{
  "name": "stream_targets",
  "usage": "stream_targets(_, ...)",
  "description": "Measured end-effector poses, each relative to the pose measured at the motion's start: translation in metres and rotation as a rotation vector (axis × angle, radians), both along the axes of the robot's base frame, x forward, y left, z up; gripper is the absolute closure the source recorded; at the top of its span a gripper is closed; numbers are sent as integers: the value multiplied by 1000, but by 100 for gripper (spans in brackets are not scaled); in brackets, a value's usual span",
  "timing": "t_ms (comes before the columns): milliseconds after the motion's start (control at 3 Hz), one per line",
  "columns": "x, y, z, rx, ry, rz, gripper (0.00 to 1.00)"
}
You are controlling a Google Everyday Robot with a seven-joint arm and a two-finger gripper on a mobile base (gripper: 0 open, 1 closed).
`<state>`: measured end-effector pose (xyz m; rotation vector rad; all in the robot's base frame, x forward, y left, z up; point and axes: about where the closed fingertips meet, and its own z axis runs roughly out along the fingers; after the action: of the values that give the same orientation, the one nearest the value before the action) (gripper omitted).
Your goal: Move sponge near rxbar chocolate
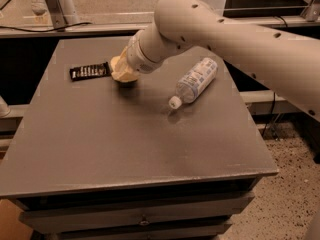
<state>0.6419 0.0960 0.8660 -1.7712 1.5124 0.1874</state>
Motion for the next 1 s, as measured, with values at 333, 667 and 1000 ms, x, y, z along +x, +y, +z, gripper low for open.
stream_targets(333, 17, 9, -10, -18, 10, -4, 100)
stream_targets(667, 27, 18, -18, -23, 17, -5, 100)
stream_targets(1000, 29, 26, -18, -8, 18, -5, 82)
